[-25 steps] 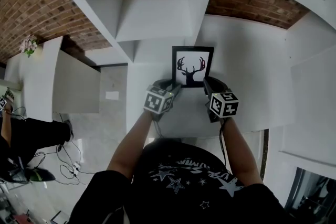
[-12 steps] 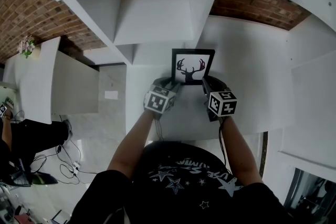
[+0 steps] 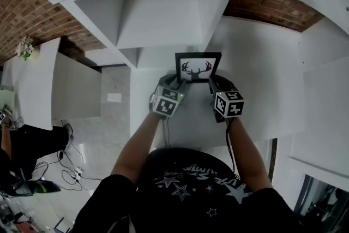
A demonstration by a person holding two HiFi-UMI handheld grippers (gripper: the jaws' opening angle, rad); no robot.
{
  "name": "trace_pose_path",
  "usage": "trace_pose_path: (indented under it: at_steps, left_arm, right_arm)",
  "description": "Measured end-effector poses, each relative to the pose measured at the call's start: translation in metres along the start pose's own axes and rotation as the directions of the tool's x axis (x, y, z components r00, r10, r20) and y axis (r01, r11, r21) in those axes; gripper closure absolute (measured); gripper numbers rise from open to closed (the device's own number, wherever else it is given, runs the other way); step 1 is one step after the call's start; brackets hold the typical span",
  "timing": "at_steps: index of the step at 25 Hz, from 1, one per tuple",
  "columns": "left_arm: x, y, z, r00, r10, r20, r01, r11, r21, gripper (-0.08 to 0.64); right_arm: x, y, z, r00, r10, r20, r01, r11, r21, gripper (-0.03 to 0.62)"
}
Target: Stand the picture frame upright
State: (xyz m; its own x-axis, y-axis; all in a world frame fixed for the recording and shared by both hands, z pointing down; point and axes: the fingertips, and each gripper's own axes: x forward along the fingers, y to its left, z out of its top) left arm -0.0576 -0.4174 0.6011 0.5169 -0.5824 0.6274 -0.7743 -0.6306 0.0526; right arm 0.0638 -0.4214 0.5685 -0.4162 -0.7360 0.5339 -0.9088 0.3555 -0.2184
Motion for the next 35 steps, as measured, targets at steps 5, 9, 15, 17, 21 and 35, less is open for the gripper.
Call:
trace_pose_path:
  at_steps: [5,9,15,17,21,35]
  left_arm:
    - [0.006,0.005,0.001,1.000,0.027,0.015,-0.027,1.000,0.005,0.420]
    - [0.007,0.008,0.004,0.999,0.037,0.023,-0.038,0.999,0.024,0.433]
    - [0.010,0.012,0.007,0.999,0.046,0.022,-0.047,0.999,0.027,0.437]
    - [0.012,0.014,0.008,0.999,0.045,0.021,-0.045,0.999,0.022,0.437]
    - [0.013,0.015,0.009,0.999,0.043,0.012,-0.043,0.999,0.011,0.437]
    - [-0.007,0.015,-0.004,0.999,0.036,-0.020,-0.037,0.997,-0.061,0.434]
  right_arm:
    - [0.004,-0.003,0.001,1.000,-0.019,0.003,0.019,1.000,0.011,0.517]
    - [0.005,-0.006,0.002,1.000,-0.028,0.011,0.028,0.999,0.021,0.517]
    - [0.009,-0.007,0.004,0.999,-0.035,0.021,0.035,0.999,0.030,0.516]
    - [0.009,-0.007,0.004,0.999,-0.038,0.020,0.037,0.999,0.037,0.515]
    - [0.010,-0.007,0.002,0.999,-0.033,0.007,0.033,0.999,0.039,0.515]
    - [-0.005,-0.003,-0.006,0.999,-0.044,0.003,0.044,0.999,0.031,0.466]
